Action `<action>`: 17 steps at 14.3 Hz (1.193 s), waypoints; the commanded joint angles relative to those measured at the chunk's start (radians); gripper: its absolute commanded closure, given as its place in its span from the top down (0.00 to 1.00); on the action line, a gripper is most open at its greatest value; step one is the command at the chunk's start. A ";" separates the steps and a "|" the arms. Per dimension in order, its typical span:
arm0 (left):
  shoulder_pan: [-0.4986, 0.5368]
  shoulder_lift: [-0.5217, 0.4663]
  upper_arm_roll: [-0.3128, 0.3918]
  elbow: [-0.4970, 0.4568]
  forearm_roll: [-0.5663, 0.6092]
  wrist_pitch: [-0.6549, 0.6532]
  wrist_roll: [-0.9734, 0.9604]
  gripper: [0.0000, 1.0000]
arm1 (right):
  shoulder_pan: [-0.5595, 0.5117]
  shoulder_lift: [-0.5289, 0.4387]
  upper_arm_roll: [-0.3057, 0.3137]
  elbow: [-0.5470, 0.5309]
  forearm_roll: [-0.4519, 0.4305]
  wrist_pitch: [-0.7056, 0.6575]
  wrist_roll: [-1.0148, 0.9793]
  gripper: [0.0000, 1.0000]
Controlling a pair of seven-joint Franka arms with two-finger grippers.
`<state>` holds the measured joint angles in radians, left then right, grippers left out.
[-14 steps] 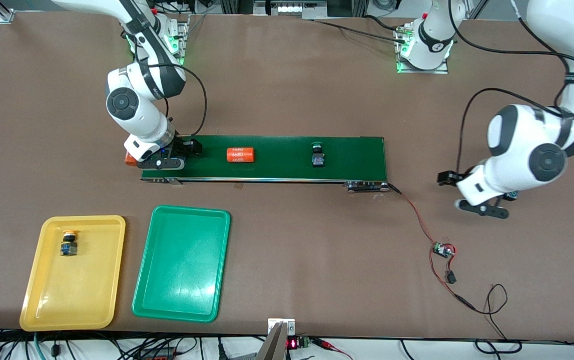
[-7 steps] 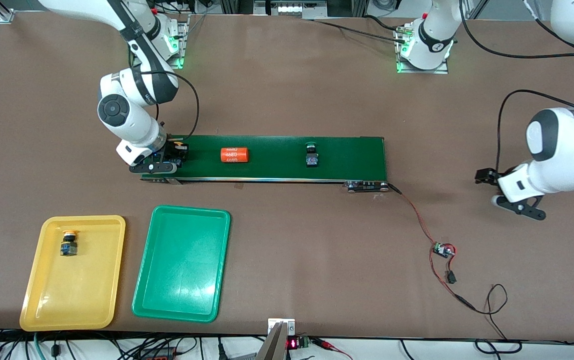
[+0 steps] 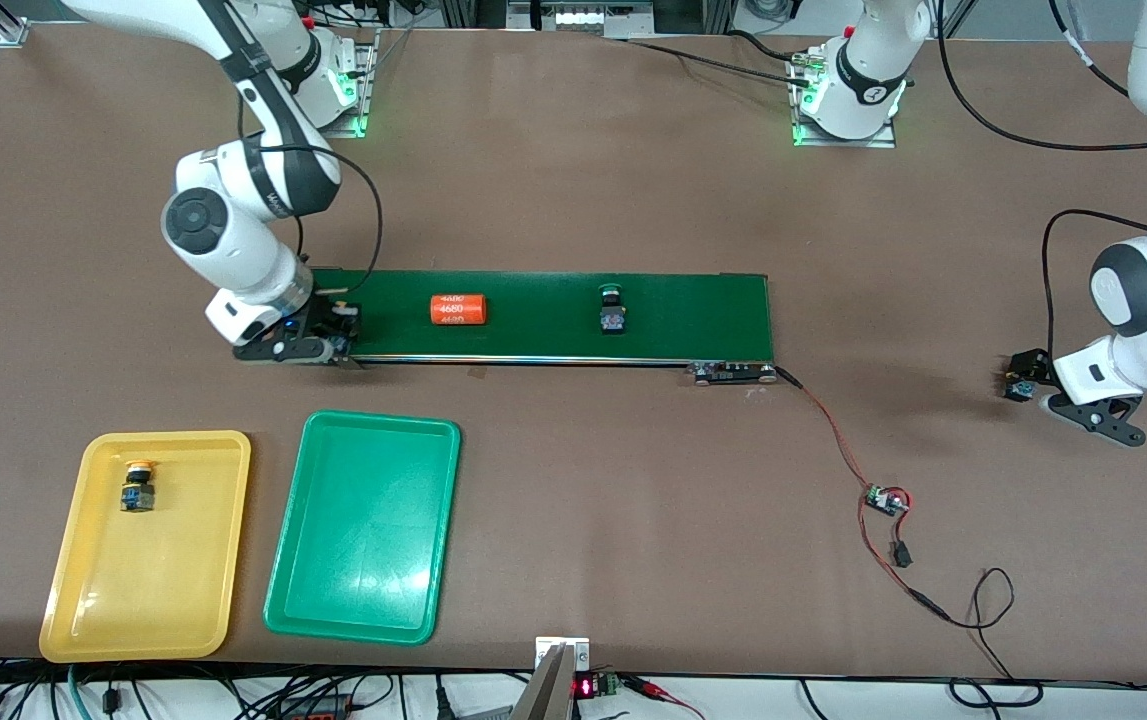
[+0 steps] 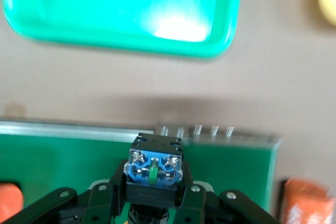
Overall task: Sort buttons by color to trays
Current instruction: 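Lower the yellow-ringed button into the yellow tray and open the right gripper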
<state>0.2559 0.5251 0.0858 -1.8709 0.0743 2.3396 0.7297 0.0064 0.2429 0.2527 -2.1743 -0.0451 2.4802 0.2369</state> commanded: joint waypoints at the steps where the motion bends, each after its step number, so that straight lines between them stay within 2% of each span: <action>1: 0.003 0.013 0.008 -0.002 0.006 0.006 0.005 1.00 | -0.011 0.103 -0.061 0.175 -0.089 -0.039 -0.056 0.00; 4: 0.014 0.023 0.006 -0.024 -0.007 0.004 -0.018 1.00 | -0.032 0.267 -0.113 0.365 -0.165 -0.041 -0.109 0.00; 7: 0.016 0.049 0.006 -0.022 -0.008 0.010 -0.065 1.00 | -0.046 0.415 -0.173 0.551 -0.170 -0.060 -0.203 0.00; 10: 0.016 0.073 0.006 -0.017 -0.008 0.024 -0.078 0.97 | -0.101 0.501 -0.188 0.654 -0.168 -0.046 -0.335 0.01; 13: 0.014 0.090 0.006 -0.017 -0.010 0.081 -0.078 0.56 | -0.128 0.527 -0.188 0.685 -0.168 -0.040 -0.373 0.01; 14: 0.013 0.090 0.006 -0.017 -0.010 0.084 -0.078 0.46 | -0.131 0.536 -0.187 0.688 -0.168 -0.027 -0.375 0.01; 15: 0.011 0.089 0.006 -0.017 -0.008 0.081 -0.060 0.23 | -0.134 0.548 -0.190 0.688 -0.170 -0.005 -0.381 0.02; 16: 0.010 0.087 0.005 -0.019 -0.008 0.077 -0.061 0.22 | -0.144 0.558 -0.191 0.688 -0.170 0.021 -0.399 0.03; 17: 0.008 0.081 -0.004 -0.017 -0.008 0.070 -0.065 0.22 | -0.151 0.562 -0.190 0.685 -0.168 0.037 -0.406 0.12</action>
<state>0.2688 0.6142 0.0889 -1.8902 0.0732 2.4105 0.6558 -0.1265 0.7742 0.0560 -1.5162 -0.2002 2.4843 -0.1393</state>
